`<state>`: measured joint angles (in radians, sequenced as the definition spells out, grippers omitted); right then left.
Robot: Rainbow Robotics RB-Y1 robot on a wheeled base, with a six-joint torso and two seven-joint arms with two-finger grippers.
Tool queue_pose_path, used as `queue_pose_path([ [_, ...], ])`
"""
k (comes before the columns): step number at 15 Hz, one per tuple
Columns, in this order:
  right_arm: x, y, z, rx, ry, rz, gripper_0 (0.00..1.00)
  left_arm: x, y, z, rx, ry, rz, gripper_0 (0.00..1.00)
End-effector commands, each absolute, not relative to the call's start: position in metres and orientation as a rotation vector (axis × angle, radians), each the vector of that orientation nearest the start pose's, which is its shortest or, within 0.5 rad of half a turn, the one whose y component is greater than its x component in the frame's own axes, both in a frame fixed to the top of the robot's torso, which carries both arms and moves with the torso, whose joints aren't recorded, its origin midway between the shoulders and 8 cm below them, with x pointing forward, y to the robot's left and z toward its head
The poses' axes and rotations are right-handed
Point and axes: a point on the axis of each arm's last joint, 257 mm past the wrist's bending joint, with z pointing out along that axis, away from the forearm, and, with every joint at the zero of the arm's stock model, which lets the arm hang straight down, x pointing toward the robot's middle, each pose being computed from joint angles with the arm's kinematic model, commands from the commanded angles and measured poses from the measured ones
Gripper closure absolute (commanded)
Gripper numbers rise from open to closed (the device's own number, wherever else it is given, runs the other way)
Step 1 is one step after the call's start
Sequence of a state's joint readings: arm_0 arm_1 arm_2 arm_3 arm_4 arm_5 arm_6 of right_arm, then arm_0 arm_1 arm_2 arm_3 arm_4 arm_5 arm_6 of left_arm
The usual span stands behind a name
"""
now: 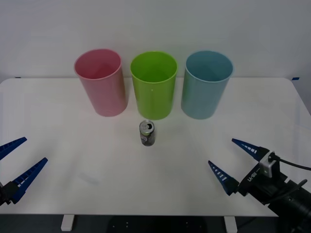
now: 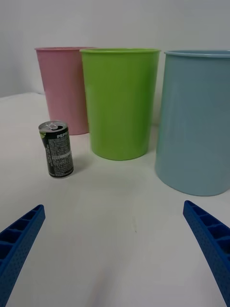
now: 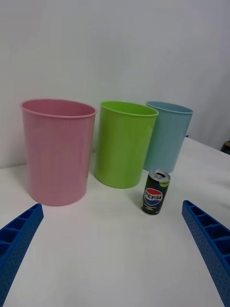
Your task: Grasp the object on the table and drop it into the matching bin: aluminum can to the light blue bin, PET bottle to the pink bin.
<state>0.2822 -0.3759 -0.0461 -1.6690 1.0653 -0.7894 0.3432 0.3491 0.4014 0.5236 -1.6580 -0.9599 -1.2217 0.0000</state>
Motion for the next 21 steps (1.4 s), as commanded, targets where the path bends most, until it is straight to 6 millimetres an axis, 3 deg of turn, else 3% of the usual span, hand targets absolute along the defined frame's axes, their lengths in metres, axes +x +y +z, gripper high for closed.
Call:
queue_pose_path([
  [1,0.408,-0.178,-0.255,-0.675,1.469,0.368,0.00,0.342,0.330,-0.169,0.465,1.441,-0.567,0.00],
  [14,0.429,-0.076,-0.281,-0.584,1.572,0.506,0.00,0.342,0.330,-0.169,0.465,1.441,-0.567,0.00],
  [21,0.462,-0.031,-0.294,-0.591,1.579,0.520,0.00,0.342,0.330,-0.169,0.465,1.441,-0.567,0.00],
])
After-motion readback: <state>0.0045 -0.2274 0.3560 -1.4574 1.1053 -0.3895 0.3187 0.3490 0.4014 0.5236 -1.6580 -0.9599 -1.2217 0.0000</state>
